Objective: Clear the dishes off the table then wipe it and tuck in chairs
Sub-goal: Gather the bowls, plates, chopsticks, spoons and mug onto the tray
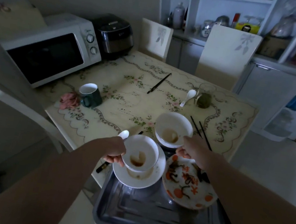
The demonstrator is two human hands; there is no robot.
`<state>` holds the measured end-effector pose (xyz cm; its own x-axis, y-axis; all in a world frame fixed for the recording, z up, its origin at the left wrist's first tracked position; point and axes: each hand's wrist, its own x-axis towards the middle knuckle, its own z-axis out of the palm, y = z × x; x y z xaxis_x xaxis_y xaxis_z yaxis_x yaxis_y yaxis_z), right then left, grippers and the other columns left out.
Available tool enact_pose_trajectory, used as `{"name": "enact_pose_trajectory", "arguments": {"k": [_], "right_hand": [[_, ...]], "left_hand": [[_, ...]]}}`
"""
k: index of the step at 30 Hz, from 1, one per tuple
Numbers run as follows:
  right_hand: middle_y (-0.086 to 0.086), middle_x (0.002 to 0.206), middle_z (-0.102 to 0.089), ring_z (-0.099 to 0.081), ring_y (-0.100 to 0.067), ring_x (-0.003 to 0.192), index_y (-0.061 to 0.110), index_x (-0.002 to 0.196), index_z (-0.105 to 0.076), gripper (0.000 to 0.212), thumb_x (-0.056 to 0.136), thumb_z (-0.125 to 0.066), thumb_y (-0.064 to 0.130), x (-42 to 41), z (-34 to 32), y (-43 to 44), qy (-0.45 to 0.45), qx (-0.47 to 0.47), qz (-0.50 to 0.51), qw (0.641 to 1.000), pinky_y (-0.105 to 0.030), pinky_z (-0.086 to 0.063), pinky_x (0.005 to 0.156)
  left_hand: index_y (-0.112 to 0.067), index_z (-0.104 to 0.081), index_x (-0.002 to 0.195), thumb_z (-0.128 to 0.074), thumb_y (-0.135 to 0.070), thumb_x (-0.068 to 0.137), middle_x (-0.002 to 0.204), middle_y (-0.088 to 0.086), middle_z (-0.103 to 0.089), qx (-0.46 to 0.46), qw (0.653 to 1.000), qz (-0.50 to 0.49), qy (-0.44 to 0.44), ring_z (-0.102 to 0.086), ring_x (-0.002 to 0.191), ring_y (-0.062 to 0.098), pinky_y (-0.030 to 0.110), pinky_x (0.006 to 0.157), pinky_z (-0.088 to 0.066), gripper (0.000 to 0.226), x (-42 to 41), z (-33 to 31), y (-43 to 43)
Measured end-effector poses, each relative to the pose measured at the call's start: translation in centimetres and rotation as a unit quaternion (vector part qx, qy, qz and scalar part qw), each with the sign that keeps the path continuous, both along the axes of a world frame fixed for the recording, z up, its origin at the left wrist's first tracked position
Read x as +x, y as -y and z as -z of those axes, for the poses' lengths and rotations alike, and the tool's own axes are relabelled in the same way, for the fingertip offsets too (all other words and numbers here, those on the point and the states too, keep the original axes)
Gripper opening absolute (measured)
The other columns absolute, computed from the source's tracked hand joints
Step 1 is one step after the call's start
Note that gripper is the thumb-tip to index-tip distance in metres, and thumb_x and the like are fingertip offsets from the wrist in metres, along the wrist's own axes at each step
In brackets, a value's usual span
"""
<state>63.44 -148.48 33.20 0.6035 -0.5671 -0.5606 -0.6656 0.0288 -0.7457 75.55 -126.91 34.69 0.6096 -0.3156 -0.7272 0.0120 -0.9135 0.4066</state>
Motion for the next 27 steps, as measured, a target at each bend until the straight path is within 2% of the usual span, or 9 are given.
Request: {"name": "enact_pose_trajectory", "arguments": {"k": [3, 6, 8, 13, 17, 20, 22, 25, 27], "right_hand": [[-0.012, 0.066, -0.068, -0.061, -0.018, 0.058, 0.005, 0.077, -0.051, 0.025, 0.093, -0.038, 0.020, -0.2, 0.1, -1.1, -0.013, -0.010, -0.019, 1.000, -0.024, -0.048, 0.054], [-0.014, 0.065, -0.068, -0.062, -0.020, 0.055, 0.008, 0.076, -0.047, 0.021, 0.093, -0.038, 0.016, -0.5, 0.0, -1.9, -0.010, -0.017, -0.028, 0.999, -0.025, -0.045, 0.050], [-0.016, 0.066, -0.069, -0.061, -0.020, 0.054, 0.006, 0.077, -0.048, 0.020, 0.093, -0.038, 0.015, -0.7, 0.1, -2.3, -0.011, -0.018, -0.044, 0.999, -0.024, -0.041, 0.047], [-0.014, 0.071, -0.070, -0.061, -0.019, 0.057, 0.006, 0.078, -0.052, 0.023, 0.093, -0.038, 0.016, -0.8, -0.2, -3.1, -0.032, -0.021, -0.075, 0.996, -0.021, -0.043, 0.049], [-0.014, 0.069, -0.068, -0.058, -0.015, 0.050, 0.003, 0.084, -0.054, 0.024, 0.093, -0.037, 0.015, -0.6, -0.4, -3.8, -0.038, -0.010, -0.103, 0.994, -0.019, -0.041, 0.047], [-0.014, 0.074, -0.071, -0.063, -0.016, 0.056, 0.001, 0.091, -0.057, 0.026, 0.094, -0.037, 0.017, -0.3, -0.4, -4.4, -0.045, -0.017, -0.127, 0.991, -0.018, -0.044, 0.048], [-0.013, 0.072, -0.072, -0.066, -0.019, 0.062, 0.001, 0.093, -0.056, 0.025, 0.094, -0.037, 0.017, 0.1, -0.3, -4.8, -0.046, -0.019, -0.144, 0.988, -0.019, -0.046, 0.051], [-0.015, 0.075, -0.071, -0.063, -0.020, 0.060, 0.005, 0.084, -0.053, 0.023, 0.095, -0.037, 0.016, 0.5, -0.3, -5.6, -0.051, -0.021, -0.173, 0.983, -0.022, -0.044, 0.051], [-0.015, 0.077, -0.073, -0.063, -0.020, 0.063, 0.005, 0.079, -0.056, 0.028, 0.095, -0.036, 0.018, 0.7, -0.2, -6.1, -0.067, -0.040, -0.203, 0.976, -0.023, -0.045, 0.054]], "left_hand": [[0.001, -0.050, 0.091, -0.036, 0.002, 0.090, 0.051, 0.007, -0.065, 0.000, 1.000, -0.012, 0.012, -0.043, 0.030, 0.006, 0.015, 0.040, -0.033, 0.015, -1.0, 0.7, -0.3], [-0.001, -0.049, 0.082, -0.035, 0.000, 0.091, 0.042, 0.004, -0.061, 0.005, 1.000, -0.014, 0.025, -0.042, 0.026, 0.006, 0.014, 0.038, -0.033, 0.017, -1.4, 1.5, -0.5], [0.000, -0.049, 0.082, -0.035, 0.000, 0.091, 0.042, 0.005, -0.061, 0.003, 0.999, -0.024, 0.023, -0.040, 0.025, 0.007, 0.014, 0.036, -0.032, 0.016, -1.4, 1.9, -0.6], [0.000, -0.052, 0.072, -0.045, -0.003, 0.093, 0.043, 0.005, -0.062, -0.009, 0.999, -0.038, 0.036, -0.037, 0.023, 0.007, 0.013, 0.032, -0.027, 0.022, -1.8, 2.7, -0.8], [-0.001, -0.064, 0.070, -0.062, -0.014, 0.089, 0.046, 0.002, -0.062, -0.022, 0.996, -0.064, 0.059, -0.044, 0.027, 0.007, 0.014, 0.034, -0.032, 0.023, -1.5, 3.0, -1.2], [0.005, -0.065, 0.082, -0.057, -0.013, 0.092, 0.052, 0.007, -0.063, -0.047, 0.991, -0.111, 0.056, -0.042, 0.027, 0.010, 0.015, 0.033, -0.030, 0.022, -1.0, 2.4, -1.9], [0.004, -0.062, 0.080, -0.053, -0.008, 0.091, 0.055, 0.009, -0.064, -0.059, 0.985, -0.145, 0.078, -0.042, 0.031, 0.012, 0.016, 0.035, -0.029, 0.019, -0.4, 1.8, -2.4], [-0.007, -0.057, 0.068, -0.048, -0.011, 0.095, 0.039, -0.003, -0.058, -0.054, 0.983, -0.148, 0.095, -0.050, 0.043, 0.013, 0.023, 0.041, -0.038, 0.029, 0.7, 1.1, -3.2], [-0.010, -0.056, 0.068, -0.046, -0.013, 0.097, 0.035, -0.006, -0.054, -0.048, 0.983, -0.151, 0.097, -0.052, 0.046, 0.011, 0.022, 0.045, -0.042, 0.030, 1.0, 0.9, -3.7]]}}
